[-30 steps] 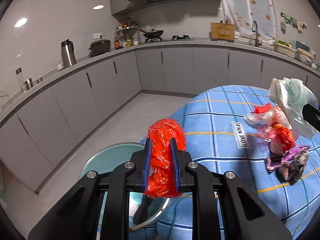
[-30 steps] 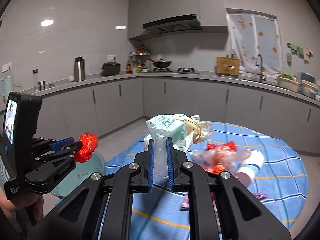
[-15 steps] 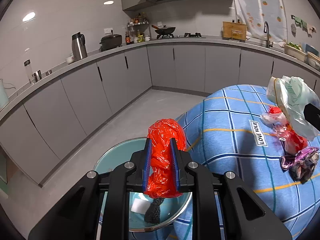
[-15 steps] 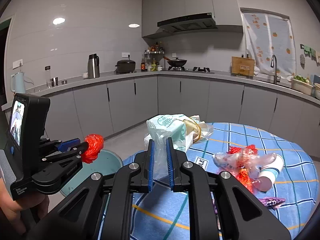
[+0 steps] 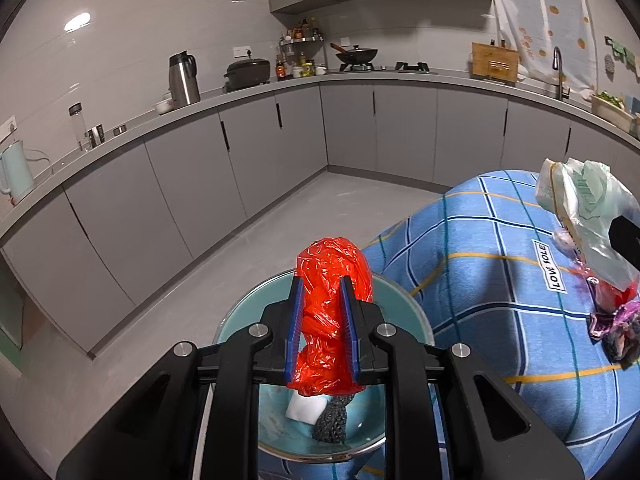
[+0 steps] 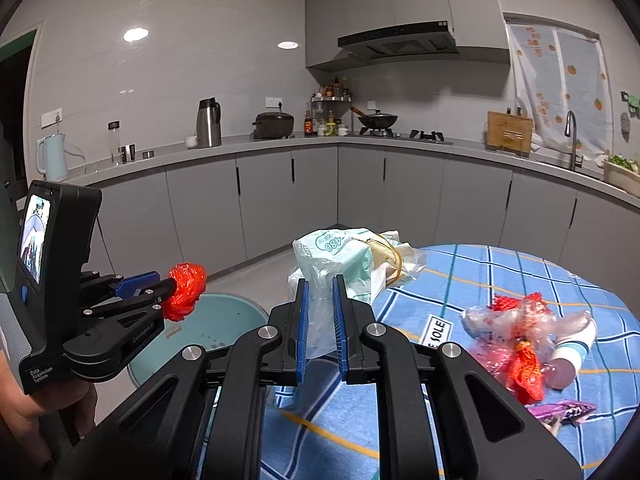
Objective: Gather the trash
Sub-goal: 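Carry both bags to the bucket and open the left tool to drop the red bag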
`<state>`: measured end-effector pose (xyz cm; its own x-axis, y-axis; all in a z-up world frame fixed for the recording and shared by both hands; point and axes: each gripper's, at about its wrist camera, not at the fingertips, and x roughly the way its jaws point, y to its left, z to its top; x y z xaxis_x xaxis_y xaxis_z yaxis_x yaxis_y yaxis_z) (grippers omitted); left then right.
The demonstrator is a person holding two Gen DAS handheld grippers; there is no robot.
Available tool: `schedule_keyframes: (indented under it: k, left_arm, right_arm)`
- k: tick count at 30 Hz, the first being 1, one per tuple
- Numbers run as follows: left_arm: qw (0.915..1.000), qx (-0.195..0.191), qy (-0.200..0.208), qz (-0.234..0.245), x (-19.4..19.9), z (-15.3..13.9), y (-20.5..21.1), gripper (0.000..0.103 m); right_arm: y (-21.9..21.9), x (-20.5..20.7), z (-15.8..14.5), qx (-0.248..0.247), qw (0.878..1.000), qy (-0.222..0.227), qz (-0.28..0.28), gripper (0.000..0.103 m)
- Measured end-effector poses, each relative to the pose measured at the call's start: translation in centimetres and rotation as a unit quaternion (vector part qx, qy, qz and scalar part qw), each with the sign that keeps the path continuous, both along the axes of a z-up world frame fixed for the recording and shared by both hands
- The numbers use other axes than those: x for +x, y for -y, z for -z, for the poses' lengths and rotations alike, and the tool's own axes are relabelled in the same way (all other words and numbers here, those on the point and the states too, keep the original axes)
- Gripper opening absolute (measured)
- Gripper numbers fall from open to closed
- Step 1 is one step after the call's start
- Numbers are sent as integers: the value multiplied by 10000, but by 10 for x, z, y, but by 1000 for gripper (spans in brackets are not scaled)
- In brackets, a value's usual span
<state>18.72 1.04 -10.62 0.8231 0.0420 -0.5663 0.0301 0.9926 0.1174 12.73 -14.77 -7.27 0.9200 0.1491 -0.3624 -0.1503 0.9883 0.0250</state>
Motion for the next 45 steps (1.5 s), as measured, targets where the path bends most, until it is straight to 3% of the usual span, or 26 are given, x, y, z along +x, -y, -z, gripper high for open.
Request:
schedule_keyframes:
  k: [21,45]
  left_arm:
    - [9981,7,-191,-587,12,17,-45,19]
    - [9955,-58,-455,-824,33,35,-62,21]
  right_arm:
    - [-53,31,12,118,9961,-224,-848,13]
    - [-79,51,42,-32,9866,-534,-1540,13]
